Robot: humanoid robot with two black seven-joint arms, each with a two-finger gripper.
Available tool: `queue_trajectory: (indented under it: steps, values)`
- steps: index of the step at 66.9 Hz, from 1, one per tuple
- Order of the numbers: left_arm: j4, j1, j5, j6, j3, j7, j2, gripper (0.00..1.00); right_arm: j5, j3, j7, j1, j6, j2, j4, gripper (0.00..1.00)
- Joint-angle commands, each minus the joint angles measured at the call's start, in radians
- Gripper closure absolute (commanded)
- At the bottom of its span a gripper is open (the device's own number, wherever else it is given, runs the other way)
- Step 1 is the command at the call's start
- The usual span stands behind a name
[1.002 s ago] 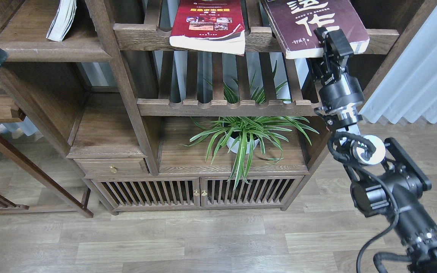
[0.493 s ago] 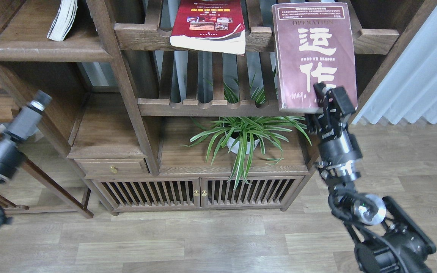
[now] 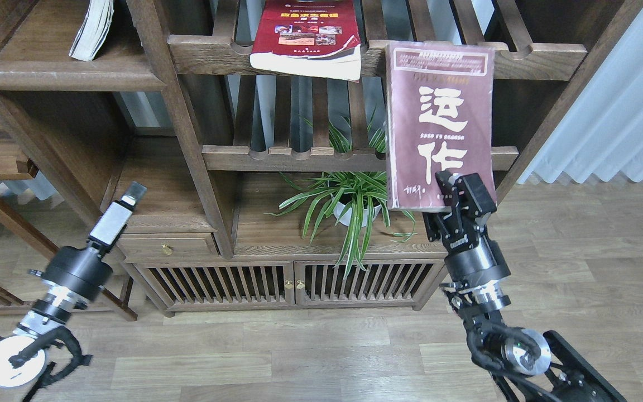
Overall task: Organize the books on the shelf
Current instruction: 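Lower the maroon book and pass it to the left gripper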
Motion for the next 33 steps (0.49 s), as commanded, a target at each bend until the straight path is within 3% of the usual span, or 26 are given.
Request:
queue_trajectory:
  steps: [1, 10, 21, 33]
  values:
    - [-0.004, 0.027, -0.002, 0.000, 0.025, 0.000, -0.051, 0.00, 0.000, -0.016, -0.003, -0.022, 0.000, 0.003, 0.000, 1.00]
    - [-0.006, 0.044, -0.003, 0.000, 0.039, -0.002, -0.085, 0.00, 0.000, -0.032, -0.015, -0.050, 0.000, 0.003, -0.003, 1.00]
    - [-0.006, 0.071, -0.002, 0.000, 0.054, -0.002, -0.154, 0.00, -0.006, -0.148, -0.064, -0.080, 0.000, 0.000, -0.049, 1.00]
    - [-0.036, 0.111, -0.003, 0.000, 0.085, -0.002, -0.191, 0.00, -0.035, -0.213, -0.076, -0.080, 0.000, 0.000, -0.106, 1.00]
